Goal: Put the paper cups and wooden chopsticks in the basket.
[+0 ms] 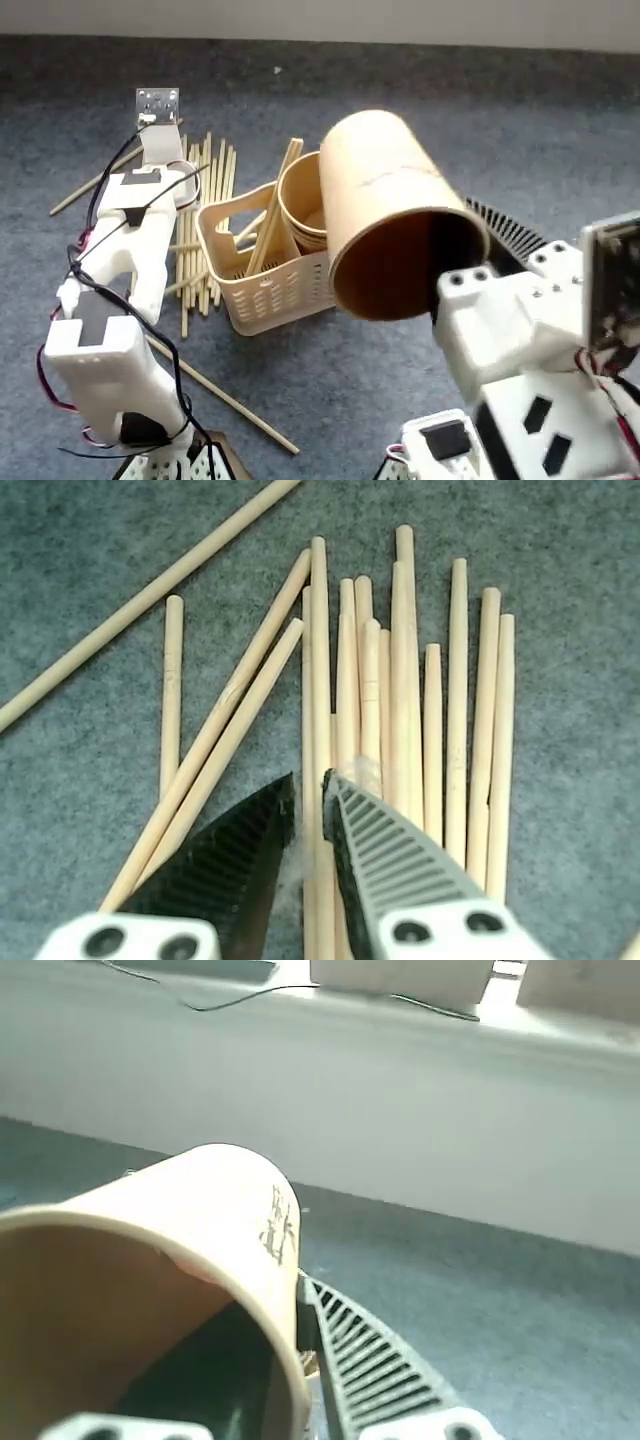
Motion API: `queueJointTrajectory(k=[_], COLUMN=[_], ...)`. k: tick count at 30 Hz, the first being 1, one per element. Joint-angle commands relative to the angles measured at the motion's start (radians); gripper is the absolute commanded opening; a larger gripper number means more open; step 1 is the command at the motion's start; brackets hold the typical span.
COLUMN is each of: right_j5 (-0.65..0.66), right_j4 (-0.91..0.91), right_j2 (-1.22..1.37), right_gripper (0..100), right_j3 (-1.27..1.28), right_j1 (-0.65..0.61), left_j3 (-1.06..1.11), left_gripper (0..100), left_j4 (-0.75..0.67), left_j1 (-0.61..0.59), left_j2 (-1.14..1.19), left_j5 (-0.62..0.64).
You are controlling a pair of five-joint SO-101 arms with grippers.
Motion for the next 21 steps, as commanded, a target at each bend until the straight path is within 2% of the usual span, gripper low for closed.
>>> queueJointTrajectory(k=[1,6,11,15,21], right_j5=[-0.014,-0.015,-0.015,-0.015,-0.015], right_j4=[0.007,-0.113,-0.277,-0.292,-0.252], right_j2=[-0.008,-0.007,-0.012,-0.019,-0.008], right_gripper=[0.5,0.5,0.5,0.5,0.5], right_j3=[0.203,0.453,0.638,0.625,0.426], right_j1=[-0.088,-0.101,-0.035,-0.016,-0.015], left_j3=[-0.038,-0.038,-0.038,-0.038,-0.039], left_gripper=[9,9,9,9,9], left_j4=[-0.012,-0.012,-0.012,-0.012,-0.012], left_j1=[0.007,0.007,0.005,0.005,0.005], left_j2=[-0.008,-0.008,-0.008,-0.008,-0.008], left_j5=[-0.008,-0.009,-0.009,-0.009,-0.009])
